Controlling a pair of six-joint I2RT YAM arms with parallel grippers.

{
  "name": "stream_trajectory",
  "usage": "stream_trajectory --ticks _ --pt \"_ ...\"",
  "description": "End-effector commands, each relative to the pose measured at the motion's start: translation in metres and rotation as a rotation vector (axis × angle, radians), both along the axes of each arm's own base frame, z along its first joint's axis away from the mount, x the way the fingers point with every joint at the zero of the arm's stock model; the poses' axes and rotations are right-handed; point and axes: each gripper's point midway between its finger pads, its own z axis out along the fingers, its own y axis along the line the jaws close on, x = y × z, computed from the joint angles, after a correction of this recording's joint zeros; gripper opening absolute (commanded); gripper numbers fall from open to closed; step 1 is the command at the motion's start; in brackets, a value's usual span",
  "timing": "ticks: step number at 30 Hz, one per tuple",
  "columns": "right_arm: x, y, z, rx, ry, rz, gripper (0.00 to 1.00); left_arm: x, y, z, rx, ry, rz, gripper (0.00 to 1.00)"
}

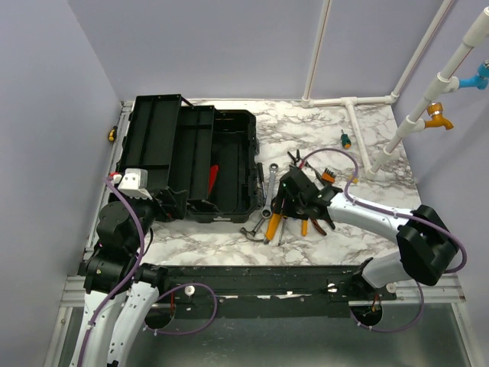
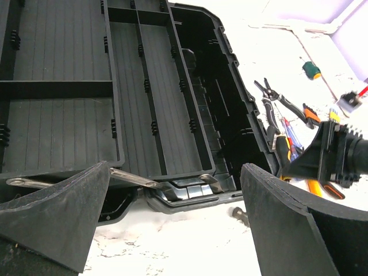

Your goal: Pack the tool kit

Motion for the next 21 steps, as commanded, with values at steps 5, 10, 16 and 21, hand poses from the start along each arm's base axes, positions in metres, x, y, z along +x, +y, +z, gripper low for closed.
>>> stream_trajectory --ticks 5,10,16,21 --pt "-0.040 0.046 -0.027 0.097 0.076 -0.014 0.64 0.000 -0.010 0.005 -0.017 -0.016 -0.049 0.98" --pt "-0.038 0.034 -0.046 -0.012 0.092 -0.139 0.56 -0.001 -0.014 0.004 -0.022 -0.013 -0.077 0.98" --pt "-0.038 0.019 -0.051 -0.031 0.066 -0.197 0.47 -0.001 -0.023 0.001 -0.027 0.003 -0.124 0.98" --pt "-0.037 0.008 -0.042 -0.046 0.031 -0.215 0.16 -0.001 -0.025 0.001 -0.030 0.008 -0.136 0.99"
